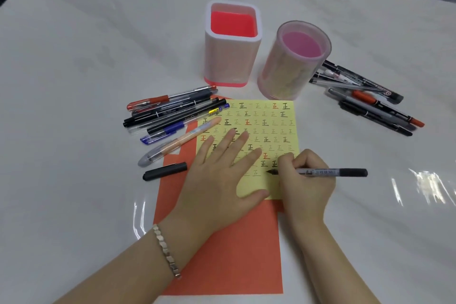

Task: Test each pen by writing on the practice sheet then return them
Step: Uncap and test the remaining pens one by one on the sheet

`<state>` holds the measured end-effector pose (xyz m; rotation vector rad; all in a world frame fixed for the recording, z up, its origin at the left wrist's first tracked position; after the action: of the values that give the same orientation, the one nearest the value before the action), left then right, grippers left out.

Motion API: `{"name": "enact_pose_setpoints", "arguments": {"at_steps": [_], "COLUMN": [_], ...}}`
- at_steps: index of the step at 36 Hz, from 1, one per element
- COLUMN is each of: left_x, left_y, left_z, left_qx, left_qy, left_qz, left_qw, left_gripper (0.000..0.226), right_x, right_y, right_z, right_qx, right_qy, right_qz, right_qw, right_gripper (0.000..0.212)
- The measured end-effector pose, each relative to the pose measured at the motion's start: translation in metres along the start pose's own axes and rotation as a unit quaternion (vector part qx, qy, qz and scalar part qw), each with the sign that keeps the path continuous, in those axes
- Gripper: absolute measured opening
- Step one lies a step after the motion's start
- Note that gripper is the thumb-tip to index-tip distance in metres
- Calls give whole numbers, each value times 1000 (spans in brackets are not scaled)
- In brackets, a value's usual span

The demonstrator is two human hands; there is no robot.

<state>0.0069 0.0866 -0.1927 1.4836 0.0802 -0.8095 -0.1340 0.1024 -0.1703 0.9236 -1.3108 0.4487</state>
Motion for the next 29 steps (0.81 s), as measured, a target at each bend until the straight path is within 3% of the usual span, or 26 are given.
{"name": "enact_pose_setpoints", "arguments": {"at_steps": [29], "left_x": [0], "left_y": [2], "left_z": [1], "left_qx": [-15], "left_qy": [8], "left_qz": [-21], "left_qw": [1000], "left_gripper": [67], "right_x": [-1], "right_y": [-4], "right_z": [1], "right_qx": [1], "right_qy": [38], "right_qz": [-33], "right_qw": [999], "right_gripper": [35]}}
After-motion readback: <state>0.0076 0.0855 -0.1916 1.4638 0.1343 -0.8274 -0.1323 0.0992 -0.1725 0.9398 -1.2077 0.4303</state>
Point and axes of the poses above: each hand's wrist, its own z-axis towards the middle knuckle, its own y-axis out of the back of the hand, x = y × z, the point moved 7 cm from there along z, towards the middle knuckle, and after that the axes turned 6 degrees about -z, right-handed, at the moved point
